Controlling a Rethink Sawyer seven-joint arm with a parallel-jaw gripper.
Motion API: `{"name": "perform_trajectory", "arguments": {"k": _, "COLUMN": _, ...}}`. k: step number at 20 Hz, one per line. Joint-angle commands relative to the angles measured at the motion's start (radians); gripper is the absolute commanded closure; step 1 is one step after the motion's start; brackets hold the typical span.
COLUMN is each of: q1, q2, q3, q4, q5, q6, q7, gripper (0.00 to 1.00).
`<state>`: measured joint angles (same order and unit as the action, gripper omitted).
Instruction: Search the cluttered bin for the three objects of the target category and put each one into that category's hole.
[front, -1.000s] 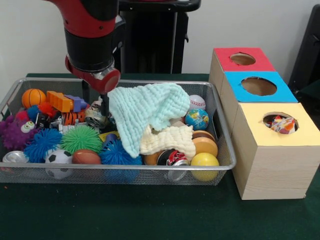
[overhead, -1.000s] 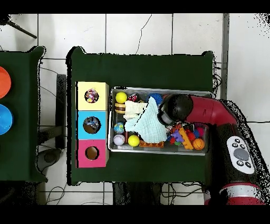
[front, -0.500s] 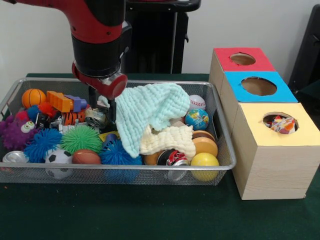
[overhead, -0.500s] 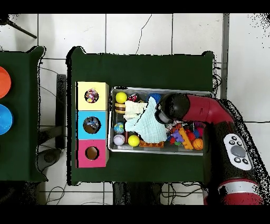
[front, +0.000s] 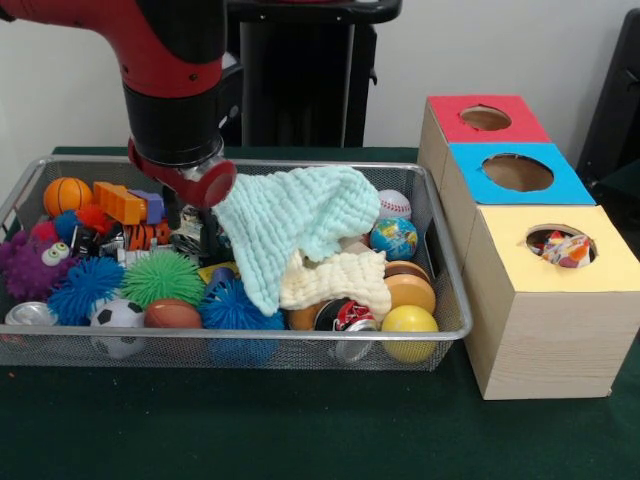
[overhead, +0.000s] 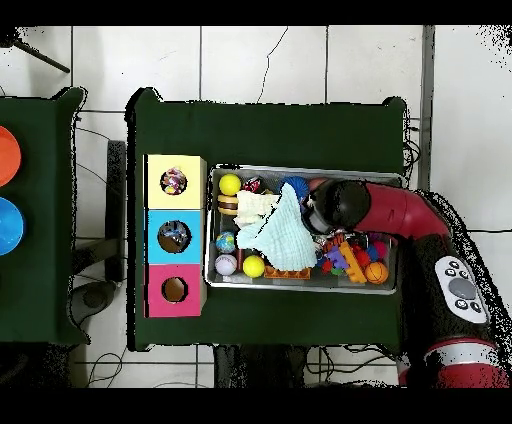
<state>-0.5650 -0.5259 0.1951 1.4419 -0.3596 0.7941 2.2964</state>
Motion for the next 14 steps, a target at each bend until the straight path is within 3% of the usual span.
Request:
{"name": "perform_trajectory", "arguments": {"k": 1, "q1": -0.036, "q2": 0.054, "q3": 0.081, "q4": 0.025, "q5": -0.076, "q6": -0.054, "q7": -0.21, "gripper": 0.0}}
{"name": "perform_trajectory", "arguments": {"k": 14, "q1": -0.03, "q2": 0.064, "q3": 0.073, "q4": 0.011, "q5": -0.081, "q6": -0.041, "q7": -0.19, "gripper": 0.0}}
